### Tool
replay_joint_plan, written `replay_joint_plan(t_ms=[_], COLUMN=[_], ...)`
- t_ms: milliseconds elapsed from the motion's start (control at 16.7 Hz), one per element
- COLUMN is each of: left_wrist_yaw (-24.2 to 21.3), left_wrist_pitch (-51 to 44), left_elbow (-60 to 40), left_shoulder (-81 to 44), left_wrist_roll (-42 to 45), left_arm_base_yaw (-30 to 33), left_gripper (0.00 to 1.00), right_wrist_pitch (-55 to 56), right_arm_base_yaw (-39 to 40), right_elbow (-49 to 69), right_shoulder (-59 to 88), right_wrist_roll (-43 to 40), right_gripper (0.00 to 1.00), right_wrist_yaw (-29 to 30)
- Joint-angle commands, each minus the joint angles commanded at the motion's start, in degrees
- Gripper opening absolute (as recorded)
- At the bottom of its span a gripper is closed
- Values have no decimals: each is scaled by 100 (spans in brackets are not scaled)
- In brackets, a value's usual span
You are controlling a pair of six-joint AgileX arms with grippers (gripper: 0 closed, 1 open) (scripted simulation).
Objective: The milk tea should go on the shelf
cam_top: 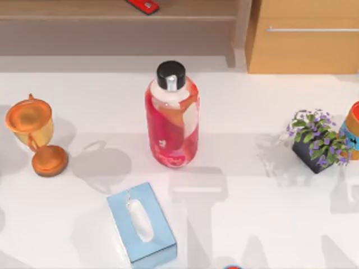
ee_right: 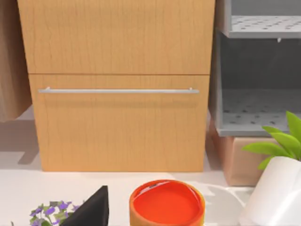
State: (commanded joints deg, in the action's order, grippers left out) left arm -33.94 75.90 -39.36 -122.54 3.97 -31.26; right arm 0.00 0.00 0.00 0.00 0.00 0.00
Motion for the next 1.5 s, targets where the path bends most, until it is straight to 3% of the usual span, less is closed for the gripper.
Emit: replay_joint_plan(t_ms=[1020, 1500], left_wrist_yaw=[109, 885], left_wrist_pitch=[-192, -1405], left_elbow=[-364, -963], left_shoulder=[891, 1887], left_wrist_roll=[-146, -512], left_arm_base_yaw=[191, 1240], left_gripper=[0, 0], right_wrist_pitch=[0, 0], right_arm_base_yaw=[0, 0], right_elbow=[0, 0], right_shoulder=[0, 0], right_wrist_roll=[0, 0], right_gripper=[100, 100], right_wrist_yaw=[0, 0])
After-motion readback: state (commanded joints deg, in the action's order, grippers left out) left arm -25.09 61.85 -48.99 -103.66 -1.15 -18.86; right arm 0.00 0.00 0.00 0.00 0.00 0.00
